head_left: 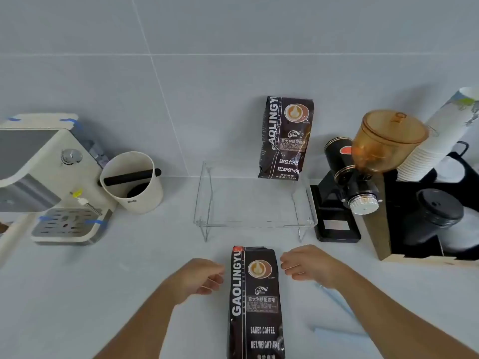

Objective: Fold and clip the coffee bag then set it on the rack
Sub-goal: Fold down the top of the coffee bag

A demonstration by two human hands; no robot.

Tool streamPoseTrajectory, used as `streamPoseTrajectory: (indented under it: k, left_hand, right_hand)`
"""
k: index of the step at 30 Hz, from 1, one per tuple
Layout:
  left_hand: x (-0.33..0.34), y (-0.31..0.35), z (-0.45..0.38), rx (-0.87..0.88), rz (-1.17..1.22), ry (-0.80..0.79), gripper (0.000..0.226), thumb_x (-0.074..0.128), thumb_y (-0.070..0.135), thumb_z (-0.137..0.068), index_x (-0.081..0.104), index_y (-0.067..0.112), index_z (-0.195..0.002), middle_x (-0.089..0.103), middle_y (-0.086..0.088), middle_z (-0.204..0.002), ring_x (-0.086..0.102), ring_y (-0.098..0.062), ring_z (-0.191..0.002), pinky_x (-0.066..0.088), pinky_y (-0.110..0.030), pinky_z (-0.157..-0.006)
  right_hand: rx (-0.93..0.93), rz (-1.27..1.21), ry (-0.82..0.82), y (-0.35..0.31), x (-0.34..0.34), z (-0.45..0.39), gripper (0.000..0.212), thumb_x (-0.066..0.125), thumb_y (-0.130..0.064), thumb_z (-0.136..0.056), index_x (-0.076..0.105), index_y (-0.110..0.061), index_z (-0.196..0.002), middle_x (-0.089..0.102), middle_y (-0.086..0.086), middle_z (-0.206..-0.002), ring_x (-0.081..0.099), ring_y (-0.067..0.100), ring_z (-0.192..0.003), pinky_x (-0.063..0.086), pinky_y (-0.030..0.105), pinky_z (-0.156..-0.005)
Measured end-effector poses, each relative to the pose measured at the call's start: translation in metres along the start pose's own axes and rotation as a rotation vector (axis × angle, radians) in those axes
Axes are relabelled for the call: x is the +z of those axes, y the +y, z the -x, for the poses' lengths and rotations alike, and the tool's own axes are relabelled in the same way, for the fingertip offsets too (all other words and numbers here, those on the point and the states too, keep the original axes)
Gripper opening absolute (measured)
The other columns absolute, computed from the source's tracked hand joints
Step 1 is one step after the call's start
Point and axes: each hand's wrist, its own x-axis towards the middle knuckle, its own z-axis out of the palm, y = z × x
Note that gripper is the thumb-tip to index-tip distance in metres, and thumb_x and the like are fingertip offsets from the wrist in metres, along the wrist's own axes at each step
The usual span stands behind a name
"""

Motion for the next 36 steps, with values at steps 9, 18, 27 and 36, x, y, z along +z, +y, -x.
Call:
streamPoseTrajectory:
  k: [9, 18, 27, 36]
  left_hand:
    - [0.044, 0.001, -0.016, -0.061, 0.378, 0.144, 0.040, 0.055, 0.034, -0.095, 0.073, 0.000, -0.103, 0.075, -0.016, -0.096, 0.060, -0.025, -0.085, 0.042, -0.035, -0.079]
    - [0.047, 0.020, -0.022, -0.046, 0.476, 0.148, 0.035, 0.057, 0.037, -0.095, 0.076, 0.008, -0.092, 0.080, -0.007, -0.081, 0.074, -0.018, -0.068, 0.053, -0.030, -0.064]
    - [0.049, 0.032, 0.006, 0.072, 0.460, 0.158, 0.039, 0.072, 0.042, -0.083, 0.078, 0.004, -0.090, 0.080, -0.012, -0.086, 0.076, -0.022, -0.073, 0.055, -0.032, -0.072]
    - [0.061, 0.035, 0.057, 0.254, 0.494, 0.188, 0.028, 0.065, 0.026, -0.091, 0.076, 0.000, -0.093, 0.078, -0.020, -0.094, 0.075, -0.035, -0.088, 0.058, -0.040, -0.082]
  right_hand:
    - [0.048, -0.337, 0.052, 0.007, 0.027, -0.026, 0.028, 0.059, -0.026, -0.096, 0.067, -0.003, -0.108, 0.072, 0.017, -0.110, 0.068, 0.029, -0.095, 0.051, 0.042, -0.098]
    - [0.013, -0.340, 0.071, -0.001, 0.032, -0.029, 0.022, 0.060, -0.023, -0.095, 0.070, -0.003, -0.094, 0.076, 0.010, -0.084, 0.071, 0.024, -0.078, 0.056, 0.032, -0.070]
    - [-0.105, -0.317, 0.130, -0.013, 0.043, 0.004, 0.012, 0.060, -0.007, -0.087, 0.066, -0.004, -0.077, 0.071, 0.016, -0.081, 0.066, 0.024, -0.073, 0.052, 0.035, -0.071]
    - [-0.284, -0.244, 0.271, -0.010, 0.062, 0.062, 0.022, 0.067, -0.019, -0.086, 0.071, -0.003, -0.072, 0.067, 0.008, -0.071, 0.057, 0.019, -0.066, 0.041, 0.032, -0.061]
